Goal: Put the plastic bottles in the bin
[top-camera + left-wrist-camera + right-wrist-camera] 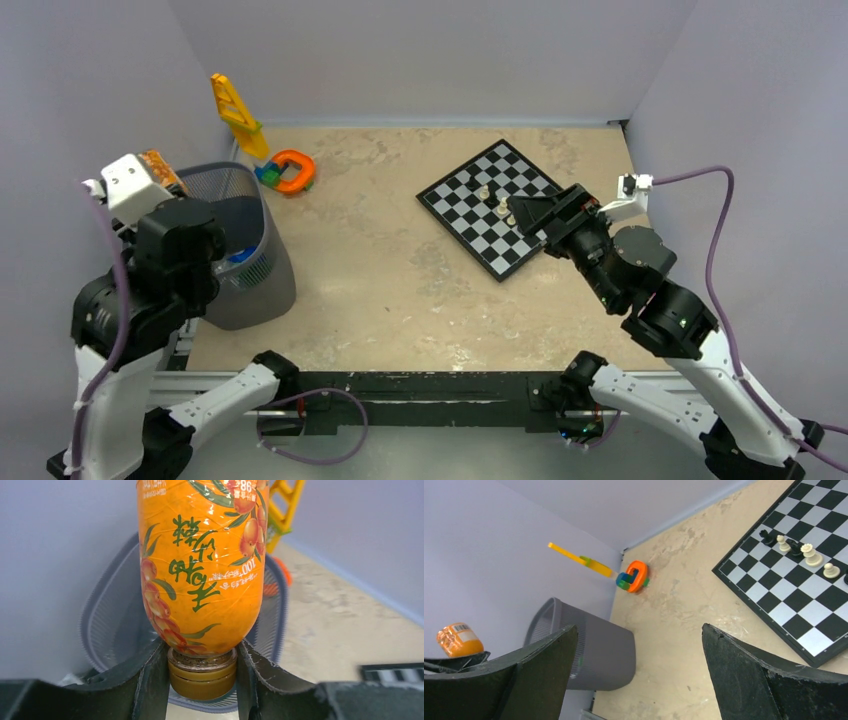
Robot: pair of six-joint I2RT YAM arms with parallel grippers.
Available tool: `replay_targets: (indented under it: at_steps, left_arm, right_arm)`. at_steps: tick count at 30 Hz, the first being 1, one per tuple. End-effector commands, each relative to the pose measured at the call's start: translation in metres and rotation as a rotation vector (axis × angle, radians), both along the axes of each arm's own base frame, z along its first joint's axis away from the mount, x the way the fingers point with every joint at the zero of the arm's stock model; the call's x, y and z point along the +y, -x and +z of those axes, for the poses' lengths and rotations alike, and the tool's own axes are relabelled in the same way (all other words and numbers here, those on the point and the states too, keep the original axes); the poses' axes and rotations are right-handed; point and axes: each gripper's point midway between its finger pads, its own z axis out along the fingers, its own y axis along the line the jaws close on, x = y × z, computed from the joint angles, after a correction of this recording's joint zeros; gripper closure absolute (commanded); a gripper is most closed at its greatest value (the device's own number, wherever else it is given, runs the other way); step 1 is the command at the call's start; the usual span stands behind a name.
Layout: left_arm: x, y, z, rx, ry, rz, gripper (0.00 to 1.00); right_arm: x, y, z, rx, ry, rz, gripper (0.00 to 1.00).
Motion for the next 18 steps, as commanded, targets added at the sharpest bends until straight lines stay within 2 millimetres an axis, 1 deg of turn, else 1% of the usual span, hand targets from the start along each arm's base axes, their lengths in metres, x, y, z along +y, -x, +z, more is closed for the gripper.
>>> replay_targets:
  at_steps: [1, 3, 4, 5, 6, 7, 9, 10, 12, 13, 16, 18]
  left_arm:
    - [0.019, -0.001, -0.030, 0.189, -0.149, 0.154, 1.00]
    - [0.013, -0.006, -0.040, 0.186, -0.112, 0.146, 1.00]
    - [0.010, -0.010, -0.044, 0.168, -0.095, 0.138, 0.98]
    - [0.007, -0.013, -0.048, 0.154, -0.082, 0.123, 0.86]
    - [0.005, -0.015, -0.051, 0.142, -0.066, 0.111, 0.59]
    - [0.003, -0.015, -0.052, 0.134, -0.051, 0.096, 0.37]
    - [0.003, -0.013, -0.051, 0.134, -0.044, 0.094, 0.03]
    - [0.004, -0.012, -0.051, 0.142, -0.047, 0.101, 0.01]
    - [0.008, -0.008, -0.052, 0.141, -0.042, 0.126, 0.00]
    - [0.008, -0.010, -0.052, 0.129, -0.038, 0.128, 0.00]
    - [0.005, -0.010, -0.056, 0.119, -0.015, 0.110, 0.00]
    - [-0.002, -0.011, -0.054, 0.106, 0.006, 0.061, 0.00]
  right_arm:
    - [-0.001, 0.001, -0.004, -0.018, 0.074, 0.017, 0.01]
    - [0.005, 0.000, -0.009, -0.009, 0.109, 0.045, 0.01]
    - [0.007, 0.001, -0.011, -0.007, 0.125, 0.062, 0.01]
    - [0.010, 0.002, -0.013, -0.005, 0.135, 0.078, 0.01]
    - [0.012, 0.003, -0.015, -0.004, 0.153, 0.096, 0.01]
    - [0.013, 0.004, -0.018, 0.003, 0.166, 0.102, 0.01]
    - [0.013, 0.004, -0.024, 0.020, 0.202, 0.108, 0.01]
    - [0.013, 0.003, -0.028, 0.031, 0.221, 0.110, 0.01]
    - [0.015, 0.004, -0.035, 0.039, 0.251, 0.127, 0.01]
    - [0.015, 0.005, -0.037, 0.042, 0.257, 0.135, 0.01]
    - [0.019, 0.007, -0.040, 0.036, 0.254, 0.163, 0.01]
    - [0.021, 0.007, -0.045, 0.044, 0.270, 0.171, 0.01]
